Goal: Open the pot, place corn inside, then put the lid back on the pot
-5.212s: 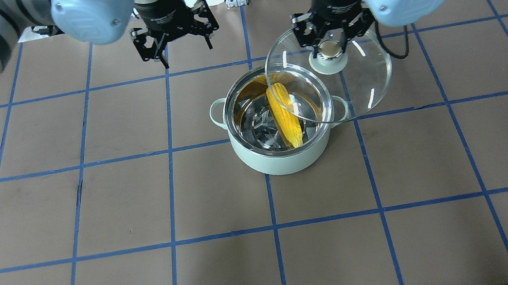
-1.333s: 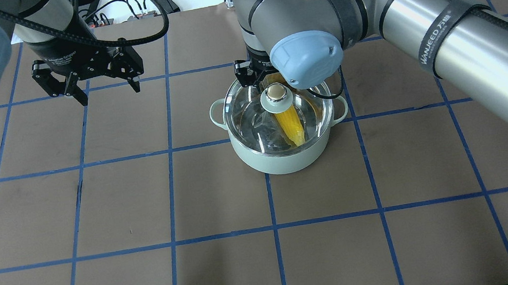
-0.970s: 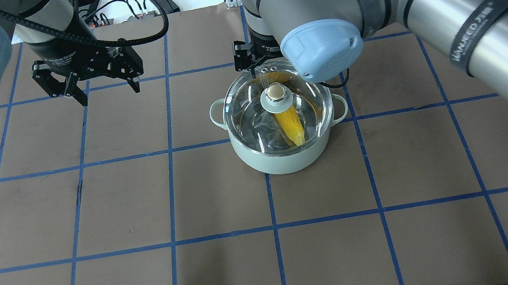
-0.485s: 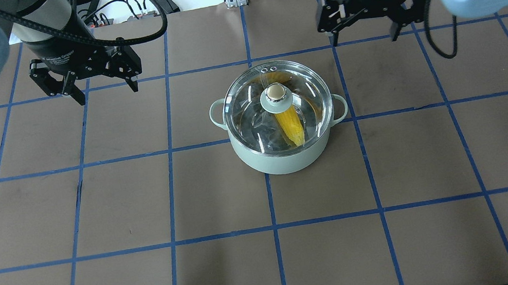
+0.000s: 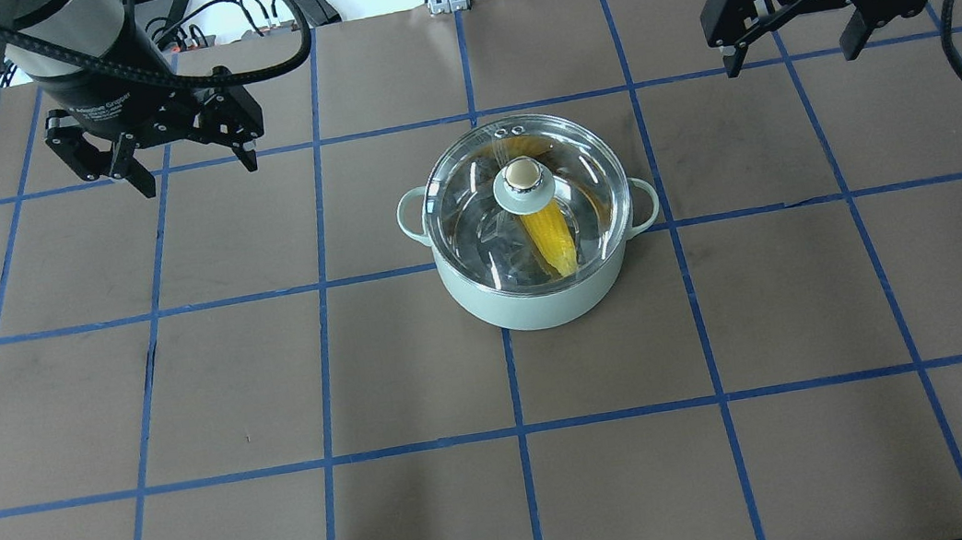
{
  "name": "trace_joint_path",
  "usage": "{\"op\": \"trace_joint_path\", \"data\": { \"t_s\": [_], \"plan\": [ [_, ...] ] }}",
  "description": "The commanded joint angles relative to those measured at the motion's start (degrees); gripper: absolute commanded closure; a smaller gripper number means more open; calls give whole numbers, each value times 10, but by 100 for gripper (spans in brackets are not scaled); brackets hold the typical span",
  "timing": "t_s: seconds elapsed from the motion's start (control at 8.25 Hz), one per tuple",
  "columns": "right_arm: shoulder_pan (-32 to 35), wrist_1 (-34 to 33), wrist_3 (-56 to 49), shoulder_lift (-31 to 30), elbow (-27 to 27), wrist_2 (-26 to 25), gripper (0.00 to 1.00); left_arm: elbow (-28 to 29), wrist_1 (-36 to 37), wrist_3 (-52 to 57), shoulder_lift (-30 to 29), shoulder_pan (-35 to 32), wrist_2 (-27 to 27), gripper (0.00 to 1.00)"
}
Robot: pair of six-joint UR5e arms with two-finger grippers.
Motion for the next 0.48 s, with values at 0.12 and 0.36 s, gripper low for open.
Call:
{"op": "trace_joint_path", "data": {
  "t_s": [0.12, 0.36],
  "plan": [
    [6, -2, -4, -2, 3, 0, 0, 2, -1, -2, 3, 0, -2, 0],
    [6, -5, -1, -2, 3, -4, 0, 0, 0, -1, 2, 0, -2, 0]
  ]
}}
